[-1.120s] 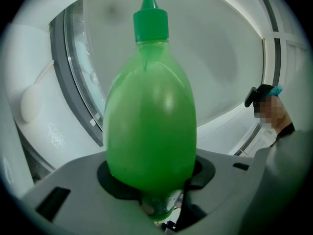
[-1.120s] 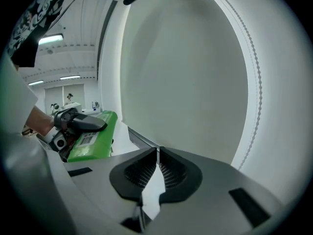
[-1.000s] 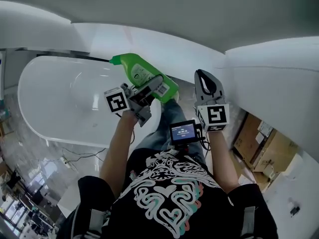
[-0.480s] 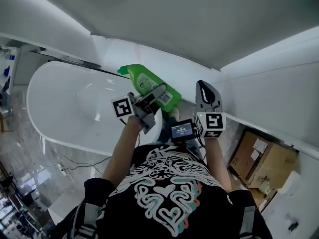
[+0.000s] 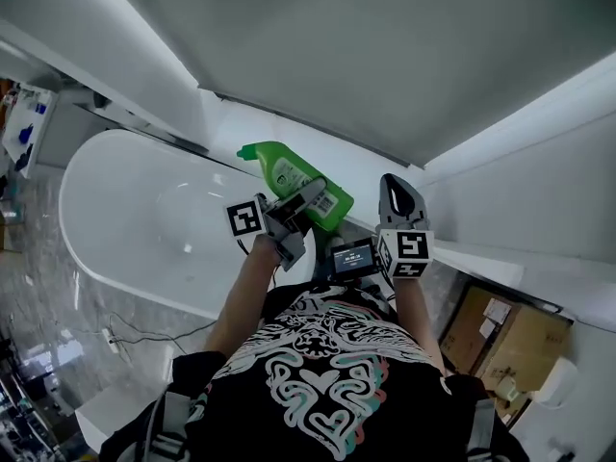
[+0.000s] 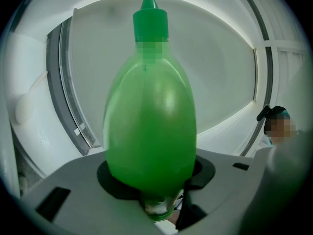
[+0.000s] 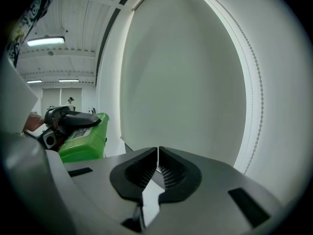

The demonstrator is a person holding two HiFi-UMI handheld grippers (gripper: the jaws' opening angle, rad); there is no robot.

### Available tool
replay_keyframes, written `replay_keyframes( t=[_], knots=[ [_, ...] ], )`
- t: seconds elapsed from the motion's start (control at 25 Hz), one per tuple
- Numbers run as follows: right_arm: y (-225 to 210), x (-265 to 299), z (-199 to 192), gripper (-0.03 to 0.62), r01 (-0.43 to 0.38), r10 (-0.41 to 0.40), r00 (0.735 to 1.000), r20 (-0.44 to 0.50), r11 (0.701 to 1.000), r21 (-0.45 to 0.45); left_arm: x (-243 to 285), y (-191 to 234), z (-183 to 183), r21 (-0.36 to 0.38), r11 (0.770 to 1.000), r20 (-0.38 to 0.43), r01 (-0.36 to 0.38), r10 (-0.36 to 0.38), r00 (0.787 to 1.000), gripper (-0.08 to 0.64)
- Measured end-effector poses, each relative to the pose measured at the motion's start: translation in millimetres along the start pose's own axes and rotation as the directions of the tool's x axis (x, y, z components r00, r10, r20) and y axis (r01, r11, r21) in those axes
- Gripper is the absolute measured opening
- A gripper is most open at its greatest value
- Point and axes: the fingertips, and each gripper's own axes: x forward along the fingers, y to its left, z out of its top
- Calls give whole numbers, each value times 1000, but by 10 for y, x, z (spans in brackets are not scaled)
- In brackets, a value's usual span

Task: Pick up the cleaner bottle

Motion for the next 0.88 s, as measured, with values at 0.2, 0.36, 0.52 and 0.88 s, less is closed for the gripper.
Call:
replay_keyframes(
  t=[0.2,0.36,0.52,0.88],
  knots=[
    [-17,13,97,28,-5,4,999,33,1000,26,-5,-60,-5,-7,1000,-4,7,-7,1000,201],
    [22,-1,167,28,-18,17,999,51,1000,16,-11,-134,7,-7,1000,9,29,-28,1000,201],
    [7,-12,184,28,-23,22,998,59,1000,14,-1,-117,1,-8,1000,15,30,-30,999,201],
    [41,22,178,28,-40,39,997,64,999,10,12,-103,12,-8,1000,17,26,-26,1000,201]
  ],
)
